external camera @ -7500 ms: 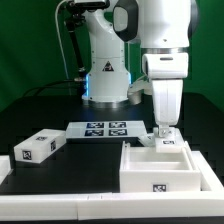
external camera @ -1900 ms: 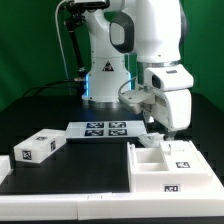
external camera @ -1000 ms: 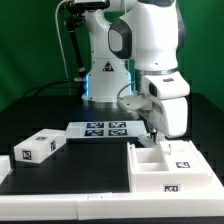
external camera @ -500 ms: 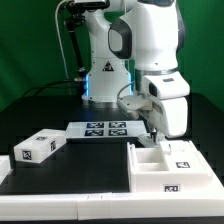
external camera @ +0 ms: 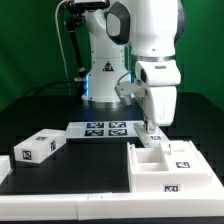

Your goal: Assemble cabinet

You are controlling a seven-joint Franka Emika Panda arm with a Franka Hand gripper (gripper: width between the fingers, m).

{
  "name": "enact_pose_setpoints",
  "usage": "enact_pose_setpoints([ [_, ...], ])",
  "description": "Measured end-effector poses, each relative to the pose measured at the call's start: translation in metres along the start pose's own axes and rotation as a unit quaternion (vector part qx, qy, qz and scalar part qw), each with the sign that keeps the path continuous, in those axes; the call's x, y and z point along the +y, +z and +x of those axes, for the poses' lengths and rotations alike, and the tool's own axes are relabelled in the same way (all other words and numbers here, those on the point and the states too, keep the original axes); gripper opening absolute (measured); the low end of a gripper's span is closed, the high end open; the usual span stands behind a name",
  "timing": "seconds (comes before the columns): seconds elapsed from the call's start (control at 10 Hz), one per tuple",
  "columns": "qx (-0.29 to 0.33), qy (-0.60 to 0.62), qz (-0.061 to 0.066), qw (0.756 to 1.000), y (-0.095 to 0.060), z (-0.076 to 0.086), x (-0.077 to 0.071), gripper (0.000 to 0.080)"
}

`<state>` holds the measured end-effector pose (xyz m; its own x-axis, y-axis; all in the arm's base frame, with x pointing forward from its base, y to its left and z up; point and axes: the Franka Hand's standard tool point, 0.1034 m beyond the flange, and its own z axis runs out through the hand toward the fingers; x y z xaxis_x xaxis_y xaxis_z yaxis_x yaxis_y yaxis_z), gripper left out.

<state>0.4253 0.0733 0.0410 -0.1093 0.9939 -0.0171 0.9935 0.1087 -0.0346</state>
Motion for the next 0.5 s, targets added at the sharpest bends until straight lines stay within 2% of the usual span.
enact_pose_setpoints([
  [0.1,-0.003,0.011,-0.009,1.000,-0.0105,-0.0125,0.0053,0.0068],
  [0.5,-0.003,0.015,-0.008,1.000,-0.0089,-0.0135,0.0046,0.0069],
])
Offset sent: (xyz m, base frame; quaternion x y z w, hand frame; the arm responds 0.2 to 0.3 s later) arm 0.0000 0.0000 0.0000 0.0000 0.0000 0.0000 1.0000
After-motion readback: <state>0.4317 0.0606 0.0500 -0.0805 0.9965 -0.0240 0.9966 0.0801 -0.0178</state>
